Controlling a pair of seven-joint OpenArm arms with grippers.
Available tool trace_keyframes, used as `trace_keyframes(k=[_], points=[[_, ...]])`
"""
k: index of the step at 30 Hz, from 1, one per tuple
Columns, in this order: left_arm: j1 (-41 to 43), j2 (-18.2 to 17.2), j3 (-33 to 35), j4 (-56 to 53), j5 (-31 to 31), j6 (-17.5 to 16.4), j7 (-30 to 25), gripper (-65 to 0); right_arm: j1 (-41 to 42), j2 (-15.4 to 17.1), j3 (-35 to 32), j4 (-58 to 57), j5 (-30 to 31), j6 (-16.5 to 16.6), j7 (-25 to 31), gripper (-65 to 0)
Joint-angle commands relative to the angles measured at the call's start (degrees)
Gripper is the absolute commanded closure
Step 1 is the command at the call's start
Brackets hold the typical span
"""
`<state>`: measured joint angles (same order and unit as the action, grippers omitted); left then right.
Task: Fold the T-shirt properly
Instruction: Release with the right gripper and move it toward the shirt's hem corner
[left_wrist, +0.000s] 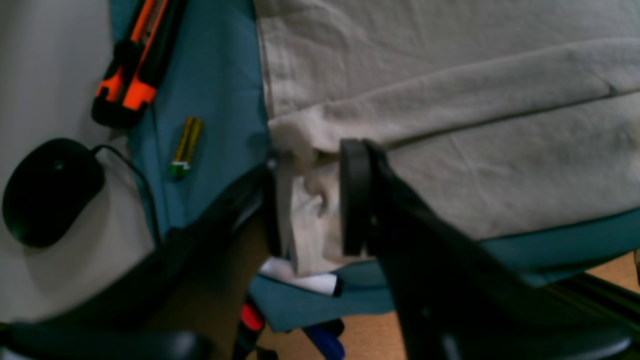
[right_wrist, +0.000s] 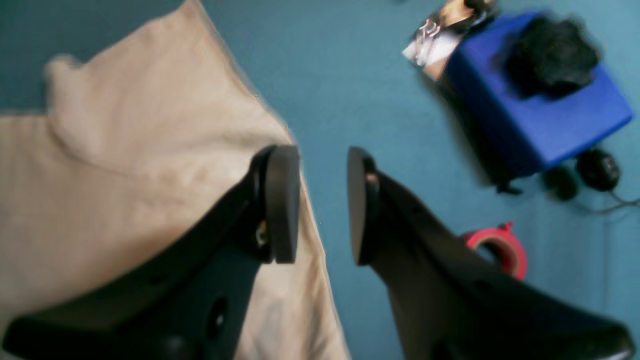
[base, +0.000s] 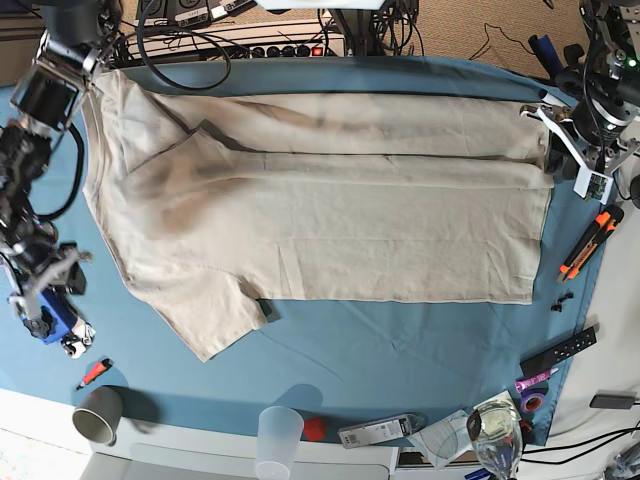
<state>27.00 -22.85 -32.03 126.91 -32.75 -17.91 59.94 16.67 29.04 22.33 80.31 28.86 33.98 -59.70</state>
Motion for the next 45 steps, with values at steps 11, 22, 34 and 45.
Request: trace_keyframes(k=[11,22,34,45], points=[[0.0,0.26,-0.42,0.96,-0.24,0.0,-1.75,-17.0,18.69,0.28,-10.36,-23.26,-5.2,-2.12,10.43,-30.8],[-0.2,5.88,-0.39,0.98,-0.46,-0.07,-3.45,-17.0,21.79,-0.96,-18.23,-41.33,-10.4,-2.21,14.78,-30.7],[-0.2,6.01,-0.39,0.98,-0.46,0.0,-3.43,-17.0,18.23,-4.31,-18.21,-41.86,-10.49,-1.88,8.79,-22.7],[-0.2,6.03,-0.39,0.98,-0.46,0.0,-3.48,-17.0,18.18,-0.87,-18.18,-37.97,-0.31,-2.08,-9.92,0.0]])
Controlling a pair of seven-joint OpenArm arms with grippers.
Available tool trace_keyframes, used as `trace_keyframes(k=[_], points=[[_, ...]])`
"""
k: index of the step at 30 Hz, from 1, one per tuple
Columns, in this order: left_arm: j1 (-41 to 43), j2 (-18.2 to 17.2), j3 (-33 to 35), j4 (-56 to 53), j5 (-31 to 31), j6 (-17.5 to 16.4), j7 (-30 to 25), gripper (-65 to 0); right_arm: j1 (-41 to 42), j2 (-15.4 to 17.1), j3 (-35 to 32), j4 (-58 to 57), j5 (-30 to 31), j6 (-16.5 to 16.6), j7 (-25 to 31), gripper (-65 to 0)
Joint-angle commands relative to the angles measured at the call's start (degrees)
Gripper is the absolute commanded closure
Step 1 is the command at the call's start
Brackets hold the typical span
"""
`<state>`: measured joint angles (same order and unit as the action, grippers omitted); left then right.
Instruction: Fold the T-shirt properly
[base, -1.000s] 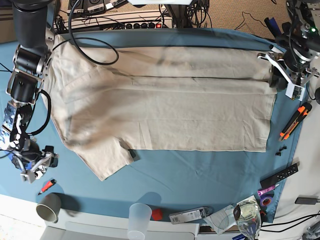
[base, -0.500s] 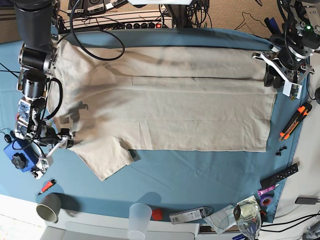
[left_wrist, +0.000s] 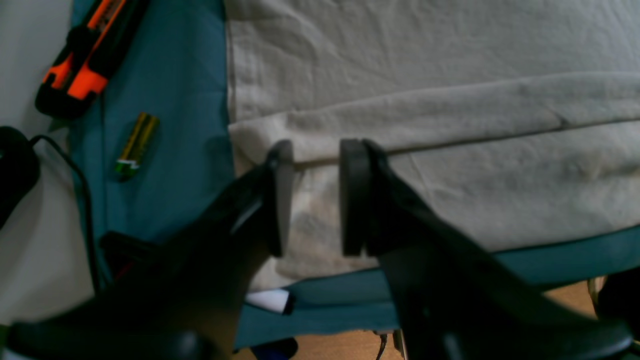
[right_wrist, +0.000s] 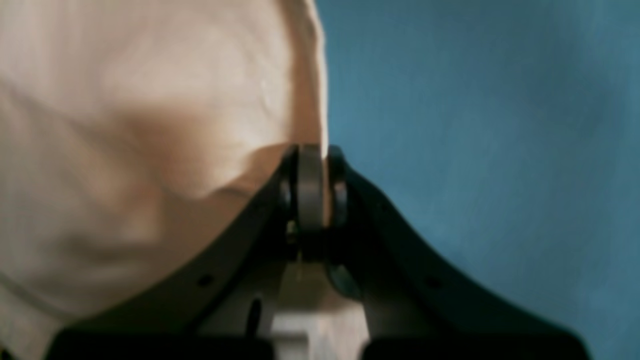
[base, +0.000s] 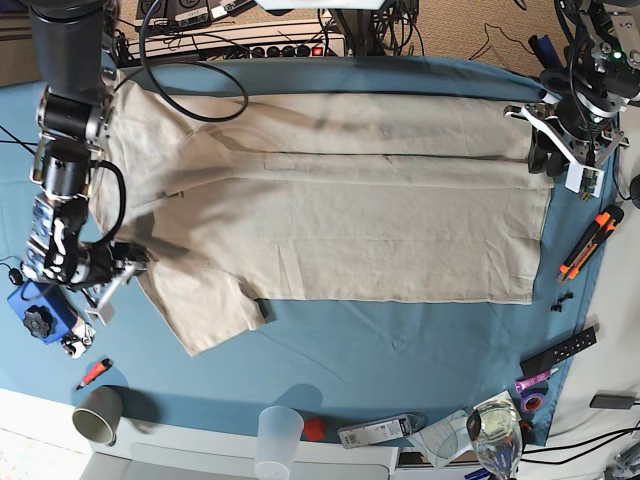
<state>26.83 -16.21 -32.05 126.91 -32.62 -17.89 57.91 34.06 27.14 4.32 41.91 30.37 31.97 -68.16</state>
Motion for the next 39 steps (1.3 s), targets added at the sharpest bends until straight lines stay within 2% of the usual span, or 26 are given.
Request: trace_keyframes(k=[1,8,14,19,20,24,28,30,32,35,39], points=[[-0.02,-0.61,-0.37,0.98,-0.61,-0.02,-1.46,-17.0,0.57,1.84,-0.17,1.25,0.24,-0.02,-2.29,0.0],[-0.15,-0.59,-0.37,0.98,-0.59,-0.02,-2.49,-17.0,-8.13,7.1,-0.09,13.86,16.02,2.29,-9.27,0.0],[-0.2,-0.59,-0.37,0.98,-0.61,-0.02,-2.47,-17.0,-17.27,7.63,1.81,22.6,16.41,3.37,-7.04,0.0],[-0.17,-0.59,-0.37,0.98,-0.59,-0.02,-2.45,-17.0,-17.07,6.78,5.99,23.02,16.37,4.35,-6.71,0.0],[-0.17,-0.59,-0.37,0.98,-0.59,-0.02,-2.47,-17.0,-16.83,6.84,6.45,23.02,16.44,5.44,-6.73,-1.3],[-0.15,-0.59,-0.37,0.98,-0.59,-0.02,-2.45,-17.0,-15.26,6.86,7.34,23.02,17.38,6.08,-6.86,-19.7],[-0.13,-0.59,-0.37,0.98,-0.59,-0.02,-2.45,-17.0,-12.28,6.86,7.39,23.02,18.51,5.92,-6.82,-22.0],[-0.13,-0.61,-0.37,0.98,-0.59,-0.02,-2.43,-17.0,-10.23,6.84,7.41,23.02,17.86,5.95,-5.99,-22.0],[-0.15,-0.59,-0.37,0.98,-0.59,-0.02,-2.43,-17.0,-8.41,6.67,7.41,22.93,12.7,5.9,0.15,-22.0],[-0.15,-0.59,-0.37,0.98,-0.61,-0.02,-2.45,-17.0,-6.25,6.43,7.37,22.84,4.02,2.03,9.09,-21.9],[-0.15,-0.59,-0.37,0.98,-0.59,-0.04,-2.47,-17.0,-4.28,4.66,7.37,22.14,-1.51,0.74,13.46,-21.9]])
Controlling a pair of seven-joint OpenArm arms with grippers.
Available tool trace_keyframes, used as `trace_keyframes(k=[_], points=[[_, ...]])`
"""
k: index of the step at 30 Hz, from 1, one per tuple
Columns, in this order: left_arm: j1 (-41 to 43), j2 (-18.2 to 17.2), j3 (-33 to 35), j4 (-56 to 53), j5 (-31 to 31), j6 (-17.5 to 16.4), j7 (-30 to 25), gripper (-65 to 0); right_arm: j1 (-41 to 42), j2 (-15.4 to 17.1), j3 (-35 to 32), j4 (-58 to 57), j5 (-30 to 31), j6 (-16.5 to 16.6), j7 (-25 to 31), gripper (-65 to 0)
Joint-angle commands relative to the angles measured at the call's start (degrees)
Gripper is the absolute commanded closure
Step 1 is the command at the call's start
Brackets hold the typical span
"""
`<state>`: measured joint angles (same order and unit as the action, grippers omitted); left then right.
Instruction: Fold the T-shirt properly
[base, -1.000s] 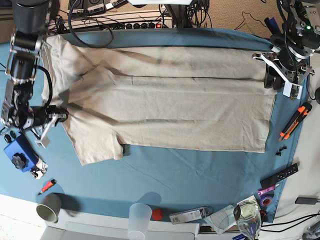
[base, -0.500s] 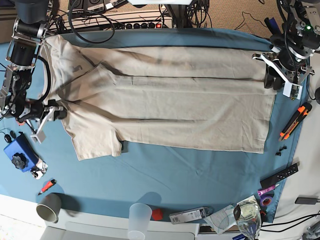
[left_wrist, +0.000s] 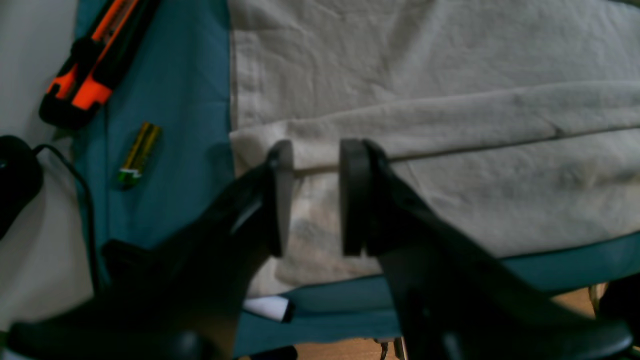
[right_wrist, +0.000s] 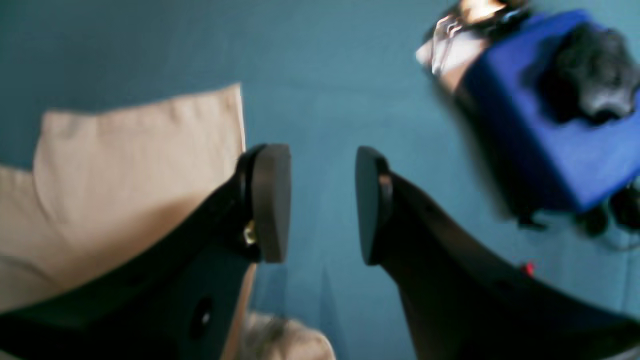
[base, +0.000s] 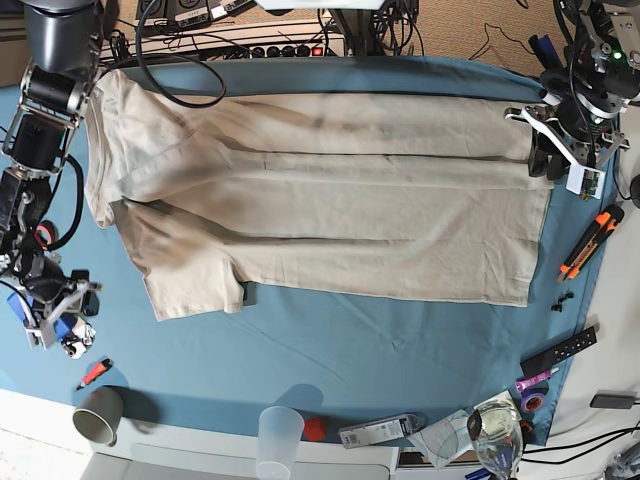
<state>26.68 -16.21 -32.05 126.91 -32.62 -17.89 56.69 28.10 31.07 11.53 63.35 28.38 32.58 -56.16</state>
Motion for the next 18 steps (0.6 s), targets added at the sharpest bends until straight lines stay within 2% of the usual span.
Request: trace_keyframes(k=[1,7,11,16,18], points=[[0.0,-0.61,-0.37,0.98,-0.59,-0.09,-1.22,-17.0,2.34,-0.11,0.15,-0.37,-0.24,0.15,1.88,-21.9],[0.02,-0.61,-0.37,0.98,-0.59,-0.07,-1.2,-17.0,6.29,-5.18,0.15,-14.95,-8.04,0.17,8.37,-21.9],[0.02,-0.61,-0.37,0.98,-0.59,-0.04,-1.2,-17.0,7.96,-7.45,0.15,-23.61,-13.97,0.11,15.26,-21.9],[-0.02,-0.59,-0.37,0.98,-0.61,-0.04,-1.25,-17.0,7.76,-9.66,0.15,-26.64,-16.63,-0.17,16.94,-21.9],[-0.02,-0.61,-0.37,0.98,-0.59,-0.04,-1.27,-17.0,7.45,-10.27,0.15,-26.69,-16.74,-1.42,16.87,-21.9]])
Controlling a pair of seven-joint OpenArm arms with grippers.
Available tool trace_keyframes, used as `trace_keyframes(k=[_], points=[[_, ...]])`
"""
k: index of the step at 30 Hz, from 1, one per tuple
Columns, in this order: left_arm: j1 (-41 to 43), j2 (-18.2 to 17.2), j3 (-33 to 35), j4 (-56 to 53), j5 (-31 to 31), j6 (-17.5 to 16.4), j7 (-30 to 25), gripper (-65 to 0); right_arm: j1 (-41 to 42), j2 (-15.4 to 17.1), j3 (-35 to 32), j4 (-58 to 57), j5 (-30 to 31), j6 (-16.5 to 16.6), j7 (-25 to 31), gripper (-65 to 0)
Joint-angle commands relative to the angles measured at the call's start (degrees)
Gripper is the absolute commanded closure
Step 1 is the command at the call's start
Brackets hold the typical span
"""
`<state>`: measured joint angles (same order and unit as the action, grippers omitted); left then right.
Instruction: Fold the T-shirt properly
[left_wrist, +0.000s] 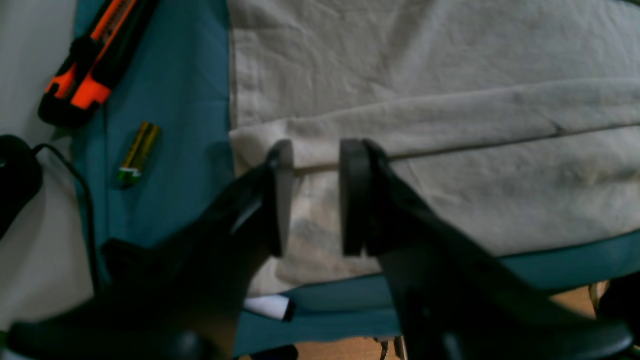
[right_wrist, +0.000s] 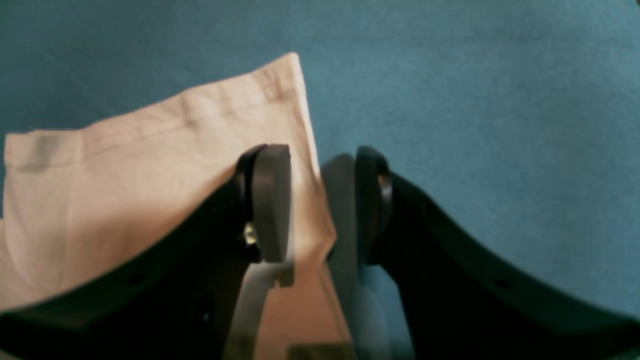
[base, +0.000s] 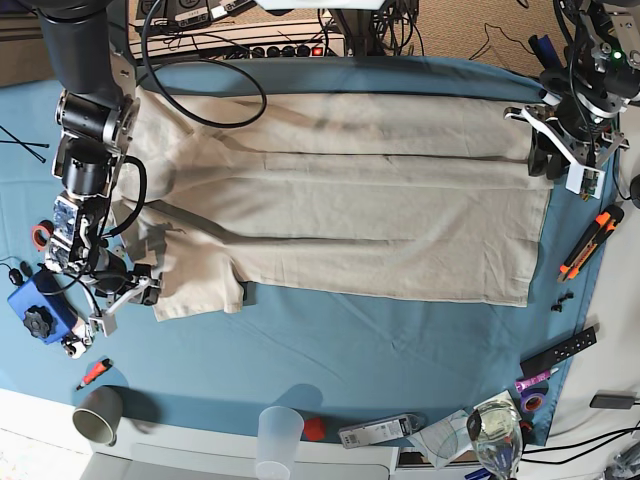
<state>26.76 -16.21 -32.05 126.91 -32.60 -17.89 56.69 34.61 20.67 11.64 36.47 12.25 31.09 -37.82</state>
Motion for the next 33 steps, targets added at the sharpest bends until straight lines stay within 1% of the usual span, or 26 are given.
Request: trace_keyframes(k=[1,4,7,8,11,12,16,20,22,25,28,30,31,33], points=[[-0.11,-0.61,-0.37,0.98,-0.59,-0.04,-1.31,-17.0,0.92,-0.04,0.04,0.17,-0.76,-0.46,-1.81,-21.9],[-0.13,-0.61,-0.37,0.98,0.07,-0.24,-3.43,-17.0,0.74,-0.04,0.04,0.17,-0.72,-0.66,-3.39,-21.9],[-1.25,-0.61,-0.37,0.98,2.84,-0.24,-7.04,-17.2,0.63,-0.04,0.04,0.17,-0.15,-0.61,-6.19,-21.9],[-2.1,-0.63,-0.33,0.96,3.58,-0.24,-7.21,-19.3,0.61,-0.02,0.04,0.17,0.46,-0.61,-7.04,-21.9],[-4.79,-0.66,-0.33,-0.61,4.74,-0.22,-7.93,-30.6,0.63,-0.04,0.04,0.17,1.27,-0.61,-8.72,-21.9],[-5.7,-0.66,-0.33,-1.81,5.09,-0.22,-8.76,-32.6,0.63,-0.02,0.04,0.17,1.44,-0.59,-8.92,-21.9],[-10.56,-1.29,-0.33,-7.85,5.77,-0.22,-10.03,-32.9,0.63,-0.04,0.04,0.17,1.44,-0.59,-9.14,-21.9],[-16.24,-4.24,0.28,-14.05,3.43,-0.22,-9.14,-32.9,0.63,-0.04,0.04,0.17,1.42,-0.59,-9.2,-21.9],[-19.17,-6.14,2.32,-16.48,2.54,-0.2,-7.63,-32.9,0.63,-0.04,0.04,0.17,1.44,-0.59,-9.7,-21.9],[-23.41,-8.22,7.82,-20.59,2.84,-0.17,-7.32,-32.9,0.63,-0.04,0.04,0.17,1.44,-0.59,-9.99,-21.9],[-27.93,-8.55,13.84,-25.49,6.36,0.11,-6.95,-32.8,0.63,-0.04,0.04,0.17,1.44,-0.59,-10.27,-21.9],[-31.12,-8.55,17.22,-29.27,8.26,1.9,-6.95,-32.8,0.63,-0.04,0.04,0.17,1.42,-0.55,-10.49,-21.9],[-32.74,-8.55,18.69,-31.1,8.74,2.4,-6.95,-32.8,0.63,-0.02,0.04,0.17,1.42,-0.55,-10.64,-21.9],[-35.95,-8.55,21.11,-34.47,9.11,2.38,-6.56,-32.8,0.63,-0.02,0.04,0.17,1.42,-0.55,-10.93,-21.9]])
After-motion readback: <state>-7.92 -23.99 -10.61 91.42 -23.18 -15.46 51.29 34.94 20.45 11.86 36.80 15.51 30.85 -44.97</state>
